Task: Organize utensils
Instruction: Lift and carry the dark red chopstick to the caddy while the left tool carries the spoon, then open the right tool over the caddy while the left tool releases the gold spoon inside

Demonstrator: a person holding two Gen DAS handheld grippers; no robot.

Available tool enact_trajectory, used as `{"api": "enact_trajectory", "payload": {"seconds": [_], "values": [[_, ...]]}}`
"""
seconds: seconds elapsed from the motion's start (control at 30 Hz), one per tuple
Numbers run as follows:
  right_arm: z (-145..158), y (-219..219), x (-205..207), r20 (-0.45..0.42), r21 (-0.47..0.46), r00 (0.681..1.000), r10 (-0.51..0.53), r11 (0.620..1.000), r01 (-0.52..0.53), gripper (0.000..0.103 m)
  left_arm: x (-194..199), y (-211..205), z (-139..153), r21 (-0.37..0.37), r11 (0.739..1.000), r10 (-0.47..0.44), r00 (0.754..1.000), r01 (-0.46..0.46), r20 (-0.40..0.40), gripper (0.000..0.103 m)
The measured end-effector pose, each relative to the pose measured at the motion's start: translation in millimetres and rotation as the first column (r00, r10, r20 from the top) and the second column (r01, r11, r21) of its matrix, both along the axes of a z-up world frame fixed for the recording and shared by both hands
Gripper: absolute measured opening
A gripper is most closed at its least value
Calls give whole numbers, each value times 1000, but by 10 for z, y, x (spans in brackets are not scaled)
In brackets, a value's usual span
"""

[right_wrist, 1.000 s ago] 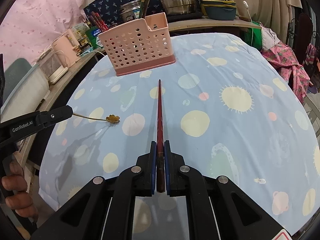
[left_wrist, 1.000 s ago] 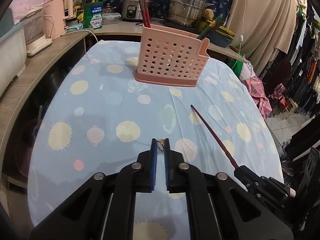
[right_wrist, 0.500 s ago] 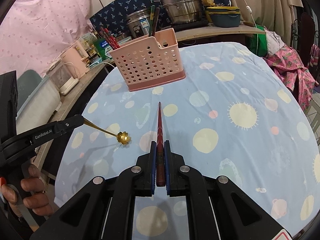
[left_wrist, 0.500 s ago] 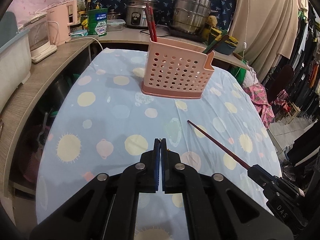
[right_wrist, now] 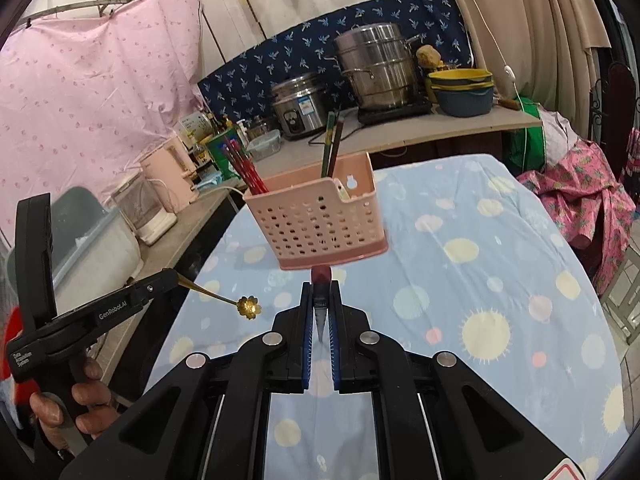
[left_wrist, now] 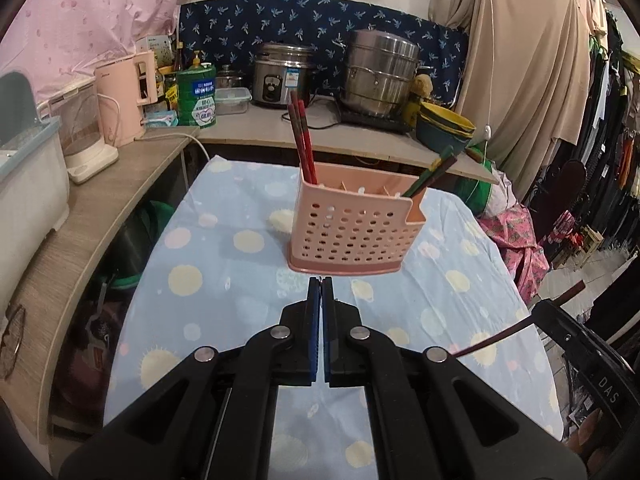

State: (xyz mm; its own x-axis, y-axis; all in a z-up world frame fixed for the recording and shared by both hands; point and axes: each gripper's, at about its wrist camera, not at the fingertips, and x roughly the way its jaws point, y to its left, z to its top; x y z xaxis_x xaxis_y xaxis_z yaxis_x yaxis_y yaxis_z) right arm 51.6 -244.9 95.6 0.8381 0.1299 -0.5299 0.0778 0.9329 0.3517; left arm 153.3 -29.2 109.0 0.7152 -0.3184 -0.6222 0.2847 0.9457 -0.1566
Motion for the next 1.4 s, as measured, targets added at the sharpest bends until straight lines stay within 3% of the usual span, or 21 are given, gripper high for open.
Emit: {"api": "enact_trajectory", "payload": {"seconds": [0.47,0.8,1.4], "values": [[830,-131,639,238,-31,970,-45,998,54,7,524,-133,777,-46,999,18,986,-11,168,1],[1165,-250,1147,345,-13,934,-92,995,102,7,959,-280,893,-46,999,23,983,-15,181,1],[627,-349,1824,200,24,975,-97,995,94,7,1370,-420,463,-11,999,32,996,-32,84,1]]}}
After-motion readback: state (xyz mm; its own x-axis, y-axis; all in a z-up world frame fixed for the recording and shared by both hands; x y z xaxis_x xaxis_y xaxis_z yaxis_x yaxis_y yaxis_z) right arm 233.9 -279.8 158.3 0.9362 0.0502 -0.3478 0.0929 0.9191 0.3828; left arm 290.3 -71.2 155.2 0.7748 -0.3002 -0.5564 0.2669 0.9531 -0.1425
